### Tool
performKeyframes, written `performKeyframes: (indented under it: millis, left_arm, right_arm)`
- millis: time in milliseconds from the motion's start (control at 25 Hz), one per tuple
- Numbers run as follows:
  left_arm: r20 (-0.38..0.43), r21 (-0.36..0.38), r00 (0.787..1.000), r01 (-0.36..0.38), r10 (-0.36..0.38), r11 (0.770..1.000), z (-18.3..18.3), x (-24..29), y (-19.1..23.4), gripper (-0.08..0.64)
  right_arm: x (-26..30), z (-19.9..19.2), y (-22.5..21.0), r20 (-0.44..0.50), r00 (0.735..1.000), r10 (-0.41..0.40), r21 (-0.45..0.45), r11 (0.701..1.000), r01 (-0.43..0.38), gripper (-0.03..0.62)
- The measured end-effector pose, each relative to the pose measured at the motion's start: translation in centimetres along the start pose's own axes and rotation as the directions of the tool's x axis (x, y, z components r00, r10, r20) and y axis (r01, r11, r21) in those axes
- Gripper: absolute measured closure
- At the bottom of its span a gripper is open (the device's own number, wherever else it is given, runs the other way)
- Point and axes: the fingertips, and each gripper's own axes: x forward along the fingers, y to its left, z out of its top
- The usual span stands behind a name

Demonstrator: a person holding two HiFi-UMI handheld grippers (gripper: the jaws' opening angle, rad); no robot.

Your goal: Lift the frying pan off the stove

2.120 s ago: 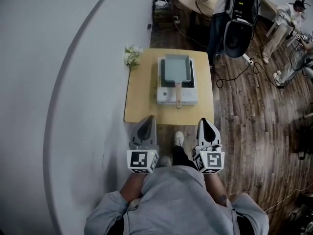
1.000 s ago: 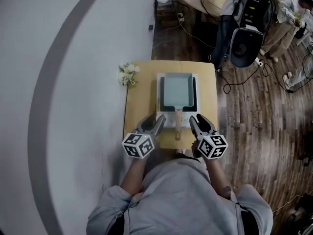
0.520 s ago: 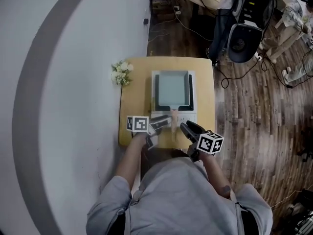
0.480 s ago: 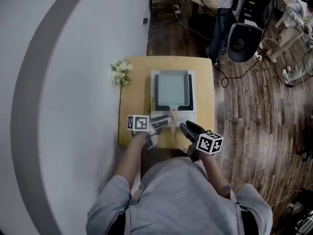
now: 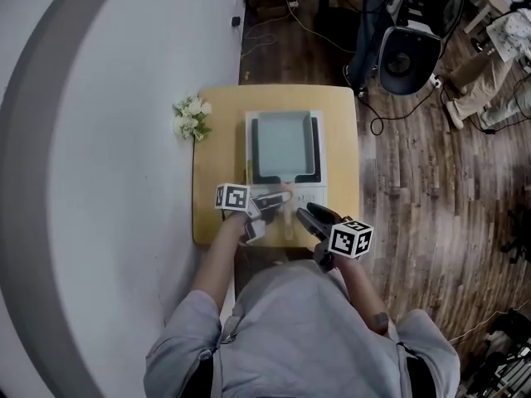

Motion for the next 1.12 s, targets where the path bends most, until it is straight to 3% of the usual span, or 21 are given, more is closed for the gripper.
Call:
performKeyframes:
  millis: [240, 400, 560, 720, 840, 880, 960, 1120]
  left_arm:
    - [0.0, -0.084, 0.997, 0.082, -0.082, 0.993, 0.7, 1.3, 0.7, 0.38]
    - [-0.011, -0.16, 0.993, 0.116, -0.119, 0.98, 0.5, 1.6, 1.3, 0.417]
    - [-0.015, -0.167, 0.99, 0.134, -0.138, 0.977, 0.4, 1.6, 1.0, 0.42]
    - [0.007, -0.217, 0.988, 0.152, -0.155, 0.964, 0.4, 1.8, 0.3, 0.422]
    - [0.012, -0.214, 0.987, 0.158, -0.159, 0.964, 0.5, 1.8, 0.2, 0.422]
    - [0.014, -0.205, 0.988, 0.156, -0.157, 0.966, 0.5, 1.8, 0.4, 0.422]
    - [0.029, -0.205, 0.986, 0.169, -0.167, 0.964, 0.6, 1.8, 0.3, 0.422]
    - [0.034, -0.204, 0.98, 0.2, -0.197, 0.958, 0.5, 1.9, 0.1, 0.416]
  right_arm:
    - [1.4, -1.1, 0.4, -0.076, 0.994, 0.077, 0.015, 0.997, -0.076, 0.43]
    - [2.0, -2.4, 0.9, -0.151, 0.973, 0.177, 0.108, 0.981, -0.161, 0.41]
    - [2.5, -4.4, 0.9, -0.241, 0.934, 0.265, 0.196, 0.955, -0.221, 0.395]
    - [2.8, -6.1, 2.2, -0.3, 0.873, 0.386, 0.3, 0.906, -0.297, 0.391]
    - [3.7, -6.9, 3.0, -0.316, 0.85, 0.422, 0.334, 0.888, -0.316, 0.393]
    - [4.1, -6.9, 3.2, -0.313, 0.848, 0.428, 0.348, 0.882, -0.317, 0.399]
    - [4.7, -6.8, 3.4, -0.295, 0.848, 0.441, 0.386, 0.867, -0.316, 0.482]
    - [4.8, -6.6, 3.8, -0.299, 0.84, 0.453, 0.393, 0.86, -0.324, 0.492]
